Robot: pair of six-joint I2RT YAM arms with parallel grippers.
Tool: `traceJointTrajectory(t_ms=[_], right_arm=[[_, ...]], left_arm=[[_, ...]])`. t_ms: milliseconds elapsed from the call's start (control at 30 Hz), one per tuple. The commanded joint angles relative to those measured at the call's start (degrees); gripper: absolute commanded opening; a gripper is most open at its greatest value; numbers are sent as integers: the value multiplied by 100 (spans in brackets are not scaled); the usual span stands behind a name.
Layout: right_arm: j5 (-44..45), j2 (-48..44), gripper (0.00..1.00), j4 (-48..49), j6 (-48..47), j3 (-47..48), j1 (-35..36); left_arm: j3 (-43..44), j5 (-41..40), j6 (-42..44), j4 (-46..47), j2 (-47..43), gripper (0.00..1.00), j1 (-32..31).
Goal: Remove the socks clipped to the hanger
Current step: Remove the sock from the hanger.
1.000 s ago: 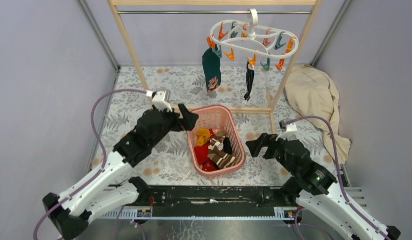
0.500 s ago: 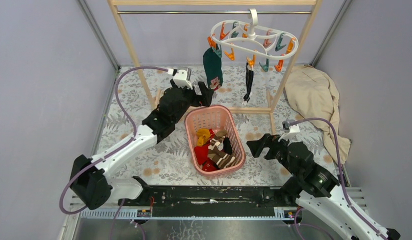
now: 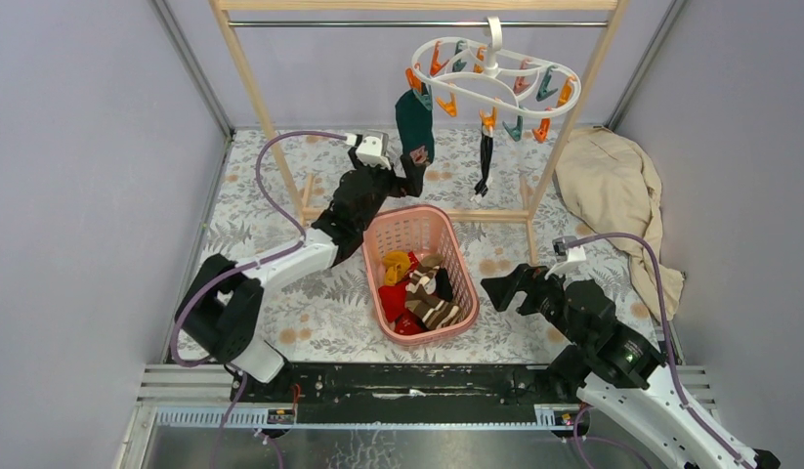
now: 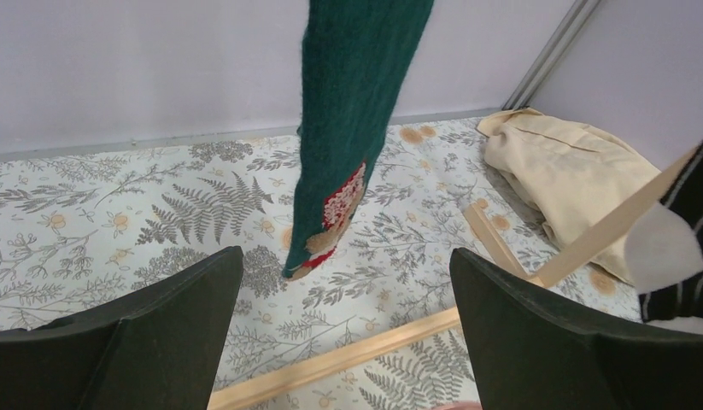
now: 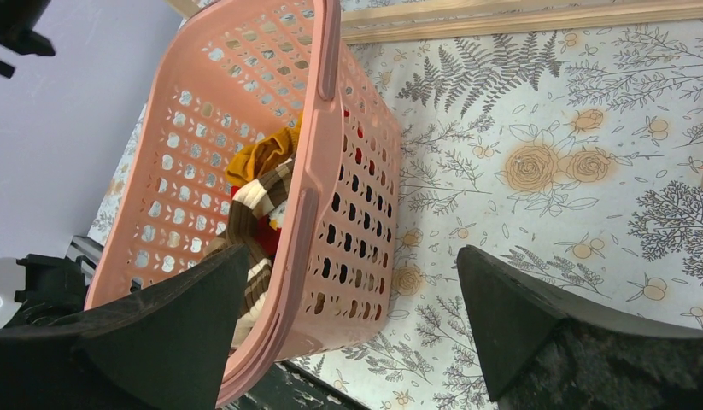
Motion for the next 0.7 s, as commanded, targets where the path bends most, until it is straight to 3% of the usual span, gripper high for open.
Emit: traceJointTrajectory(t_ms=[0, 200, 367, 533, 667], right_arm=[[-31, -103, 100, 31, 35, 11, 32], [-90, -122, 100, 53, 87, -50, 31], [-123, -32, 100, 109, 55, -56, 30], [-158, -1, 100, 127, 59, -95, 35], [-194, -83, 100, 101, 100, -129, 30]], left_arm=[[434, 4, 75, 929, 400, 97, 117], [750, 101, -61, 1127, 825, 93, 233], [941, 440, -237, 1227, 1031, 77, 370], [1086, 878, -395, 1141, 1066, 43, 517], [1128, 1132, -459, 883, 926, 6, 546]])
